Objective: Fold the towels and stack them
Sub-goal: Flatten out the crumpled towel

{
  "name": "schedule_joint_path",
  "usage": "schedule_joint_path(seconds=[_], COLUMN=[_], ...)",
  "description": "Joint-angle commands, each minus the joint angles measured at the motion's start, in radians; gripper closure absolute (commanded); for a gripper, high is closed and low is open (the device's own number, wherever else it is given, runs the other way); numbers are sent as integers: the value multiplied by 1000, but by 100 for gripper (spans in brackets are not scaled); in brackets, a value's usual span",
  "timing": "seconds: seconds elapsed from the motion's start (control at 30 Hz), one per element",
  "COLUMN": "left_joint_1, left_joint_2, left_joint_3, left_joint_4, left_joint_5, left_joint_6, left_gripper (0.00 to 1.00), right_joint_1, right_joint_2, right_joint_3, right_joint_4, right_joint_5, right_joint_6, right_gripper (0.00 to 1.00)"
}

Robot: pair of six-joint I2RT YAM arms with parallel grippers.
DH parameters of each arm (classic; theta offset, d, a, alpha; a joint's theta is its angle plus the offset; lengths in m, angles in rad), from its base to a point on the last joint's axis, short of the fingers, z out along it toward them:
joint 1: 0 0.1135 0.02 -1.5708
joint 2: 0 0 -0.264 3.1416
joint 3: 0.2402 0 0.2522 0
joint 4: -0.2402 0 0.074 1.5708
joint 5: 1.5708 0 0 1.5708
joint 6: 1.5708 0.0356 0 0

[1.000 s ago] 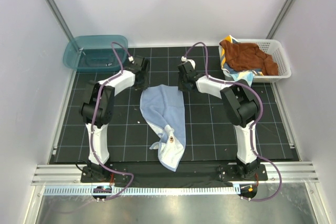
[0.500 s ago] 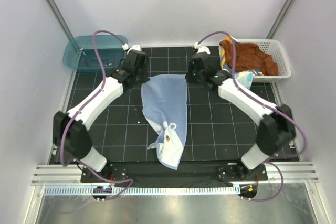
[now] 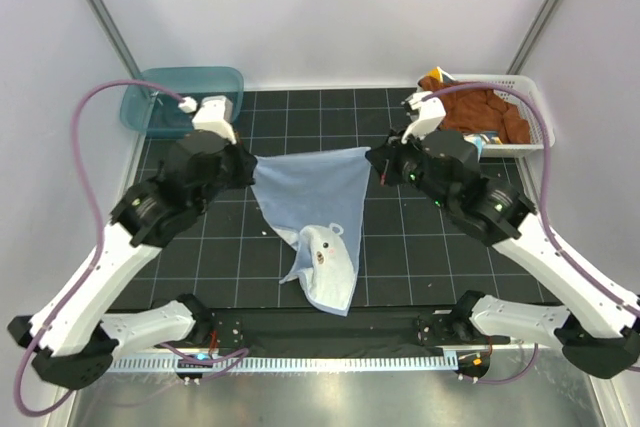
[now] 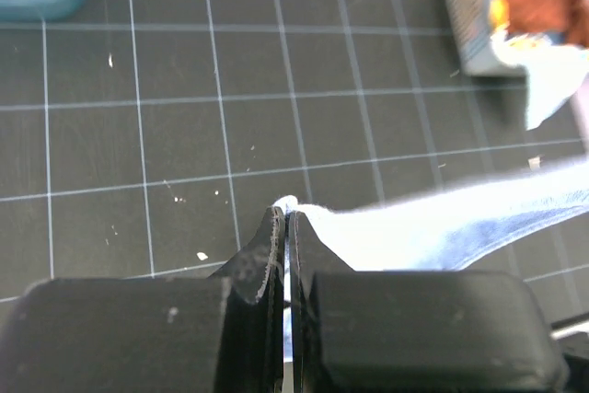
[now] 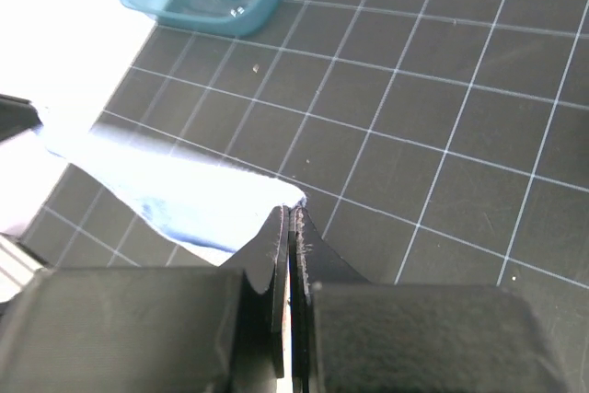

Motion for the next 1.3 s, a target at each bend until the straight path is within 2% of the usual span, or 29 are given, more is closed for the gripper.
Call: schedule_joint_path(seconds=[0.0,0.33,0.57,0.73,0.9,0.93,1.03,1.07,1.17,1.27], left_joint_1=[-4,-4,-4,6,90,106,179,202,272,333], left_joint_2=[-50,-51,5,96,212,246,342,372,526,695], left_joint_3=[71,237,222,183,141,128,72,68,108,202], left_joint_4=[-69,-126,-96,24,197,290,427,500,579,596], left_joint_5=[-2,56,14,-28,3,16,64,94,148,199], left_joint_6=[28,58,71,87,112,117,129,132,138,144], left_gripper=[100,100,100,100,100,100,100,100,100,100], right_joint_1=[10,10,10,-27,-221,-242,-320,-340,-400,-440], right_joint_2=[-52,-66,-10,60,176,200,325,359,514,678], right_joint_3=[63,193,203,158,68,58,51,54,106,222], right_joint_4=[-66,-141,-132,-76,41,91,189,214,284,297], right_joint_5=[37,28,103,155,54,33,-4,-18,-67,-106], right_joint_6=[-32,-59,-84,-107,-90,-92,-93,-90,-76,-83], right_gripper=[99,99,99,99,99,99,99,99,99,99])
